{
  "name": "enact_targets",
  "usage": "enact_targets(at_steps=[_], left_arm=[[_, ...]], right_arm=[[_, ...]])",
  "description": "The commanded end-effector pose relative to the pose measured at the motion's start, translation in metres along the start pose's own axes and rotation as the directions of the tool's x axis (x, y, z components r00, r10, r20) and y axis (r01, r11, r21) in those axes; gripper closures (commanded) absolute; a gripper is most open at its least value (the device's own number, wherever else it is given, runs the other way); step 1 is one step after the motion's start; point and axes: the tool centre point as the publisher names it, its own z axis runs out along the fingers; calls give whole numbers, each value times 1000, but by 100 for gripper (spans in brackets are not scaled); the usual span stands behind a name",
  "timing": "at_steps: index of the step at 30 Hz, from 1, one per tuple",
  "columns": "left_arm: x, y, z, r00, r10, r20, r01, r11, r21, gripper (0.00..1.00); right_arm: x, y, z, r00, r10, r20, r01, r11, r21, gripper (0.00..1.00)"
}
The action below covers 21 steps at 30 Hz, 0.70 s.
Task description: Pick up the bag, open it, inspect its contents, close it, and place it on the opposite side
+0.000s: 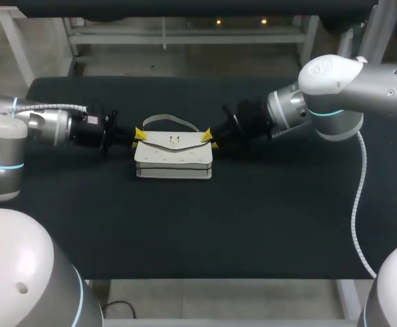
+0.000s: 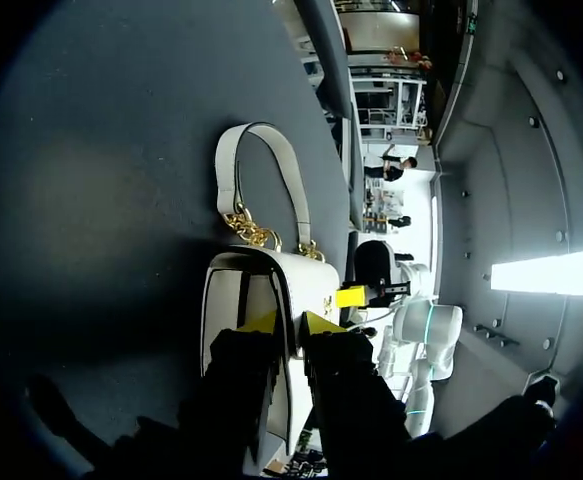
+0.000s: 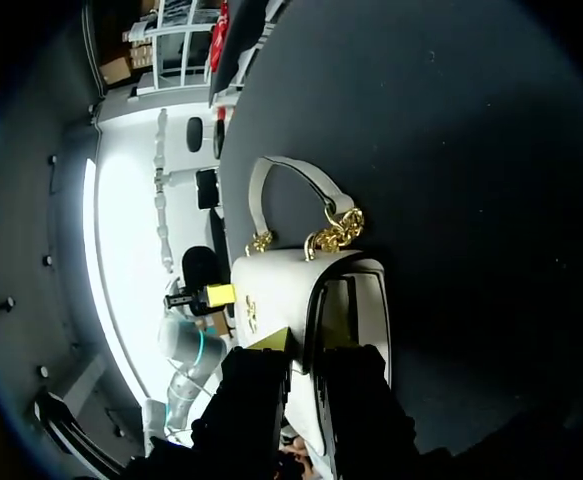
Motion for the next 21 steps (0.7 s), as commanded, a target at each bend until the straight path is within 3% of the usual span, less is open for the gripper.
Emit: enact_targets(at_steps=[1, 3, 4, 5, 7, 8, 9, 12, 15, 17, 18, 19, 20, 21], left_arm=[[3, 4, -1, 1000, 6, -1, -6, 1000, 0, 100], [4, 5, 0, 1000, 8, 1, -8, 1000, -4, 100], [4, 5, 0, 1000, 9, 1, -9, 1000, -5, 94], [4, 5, 0, 1000, 11, 0, -11, 1000, -6, 67], [4, 5, 0, 1000, 10, -1, -10, 1000, -6, 44], [3, 4, 0, 1000, 9, -2, -9, 1000, -5, 45], [1, 3, 1, 1000, 5, -1, -5, 1000, -3, 53], [-2, 1, 3, 1000, -4, 7, 4, 1000, 0, 55], [-5, 0, 5, 1000, -11, 6, 11, 1000, -2, 53], [-5, -1, 5, 1000, -14, 5, 14, 1000, -3, 60], [-5, -1, 5, 1000, -15, 5, 15, 1000, -2, 75], [-5, -2, 5, 1000, -15, 6, 15, 1000, -2, 100], [-5, -2, 5, 1000, -14, 6, 14, 1000, -1, 100], [-4, -2, 4, 1000, -12, 6, 12, 1000, 0, 100]], right_arm=[[-2, -2, 0, 1000, -2, -6, 2, 1000, -5, 100], [-1, -3, -1, 1000, -6, -6, 6, 1000, -10, 100], [-1, -4, -1, 1000, -6, -6, 6, 1000, -12, 96], [-1, -4, -1, 1000, -6, -6, 6, 1000, -13, 66], [-1, -5, -1, 1000, -6, -9, 6, 1000, -15, 39], [-1, -5, -1, 1000, -6, -10, 6, 1000, -15, 15], [-1, -5, -1, 1000, -6, -12, 6, 1000, -16, 7], [-2, -5, 0, 1000, -4, -11, 3, 1000, -18, 4], [-4, -5, 2, 1000, 3, -12, -3, 1000, -17, 8], [-4, -5, 2, 1000, 5, -12, -5, 1000, -15, 13], [-5, -5, 2, 1000, 6, -13, -6, 1000, -14, 24], [-4, -5, 3, 1000, 6, -13, -6, 1000, -13, 55], [-4, -6, 3, 1000, 5, -14, -5, 1000, -12, 73], [-3, -6, 3, 1000, 0, -14, -1, 1000, -11, 100]])
